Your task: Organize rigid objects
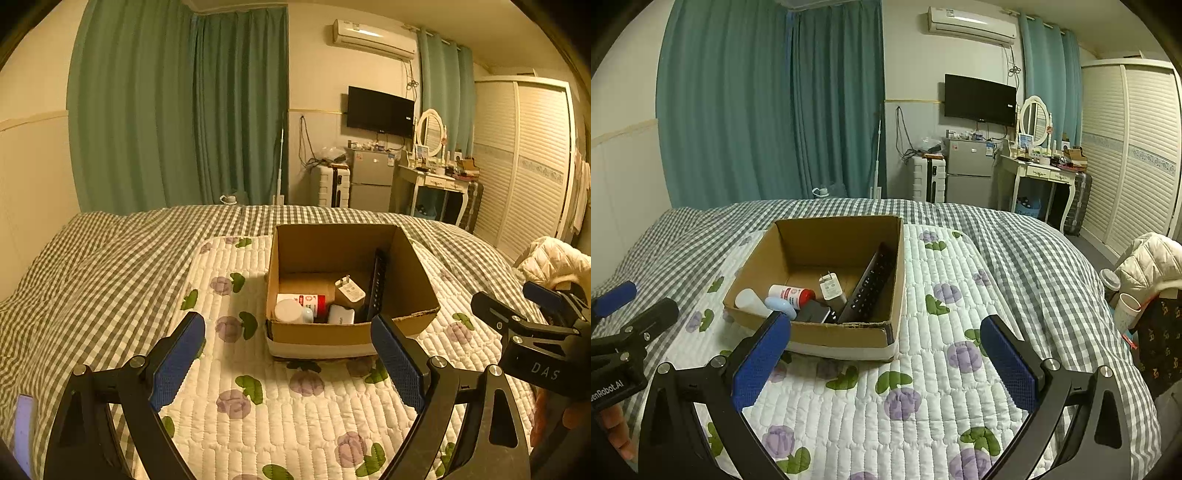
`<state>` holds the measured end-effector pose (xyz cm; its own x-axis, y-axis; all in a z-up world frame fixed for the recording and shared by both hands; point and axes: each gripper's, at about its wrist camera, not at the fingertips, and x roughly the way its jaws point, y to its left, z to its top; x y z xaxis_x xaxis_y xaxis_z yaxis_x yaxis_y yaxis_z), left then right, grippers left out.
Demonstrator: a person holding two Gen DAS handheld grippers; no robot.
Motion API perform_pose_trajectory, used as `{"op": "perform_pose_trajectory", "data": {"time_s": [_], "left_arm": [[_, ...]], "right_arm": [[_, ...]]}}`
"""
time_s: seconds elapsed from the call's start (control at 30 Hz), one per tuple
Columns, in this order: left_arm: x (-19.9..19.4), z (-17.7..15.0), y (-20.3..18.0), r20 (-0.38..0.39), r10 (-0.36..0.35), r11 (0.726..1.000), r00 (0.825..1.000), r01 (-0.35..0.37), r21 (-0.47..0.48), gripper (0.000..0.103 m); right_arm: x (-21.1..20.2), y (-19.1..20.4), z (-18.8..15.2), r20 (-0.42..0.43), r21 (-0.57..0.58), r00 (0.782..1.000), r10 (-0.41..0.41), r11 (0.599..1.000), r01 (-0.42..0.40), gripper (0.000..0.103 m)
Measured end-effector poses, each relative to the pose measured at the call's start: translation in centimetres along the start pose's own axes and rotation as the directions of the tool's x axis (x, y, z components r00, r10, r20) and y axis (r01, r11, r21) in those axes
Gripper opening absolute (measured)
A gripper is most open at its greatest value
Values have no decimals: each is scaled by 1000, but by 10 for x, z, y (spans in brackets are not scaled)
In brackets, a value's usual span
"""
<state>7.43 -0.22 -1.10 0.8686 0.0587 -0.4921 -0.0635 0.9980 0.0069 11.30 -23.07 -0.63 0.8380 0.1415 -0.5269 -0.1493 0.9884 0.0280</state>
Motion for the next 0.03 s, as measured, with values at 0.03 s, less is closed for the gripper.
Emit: {"op": "perform_pose_trajectory", "data": {"time_s": [0.03], "left_arm": [[0, 0, 0, -1, 0, 1000, 1000, 0, 0, 93]], "right_arm": [[0, 0, 0, -1, 2, 1000, 2, 1000, -2, 103]]}}
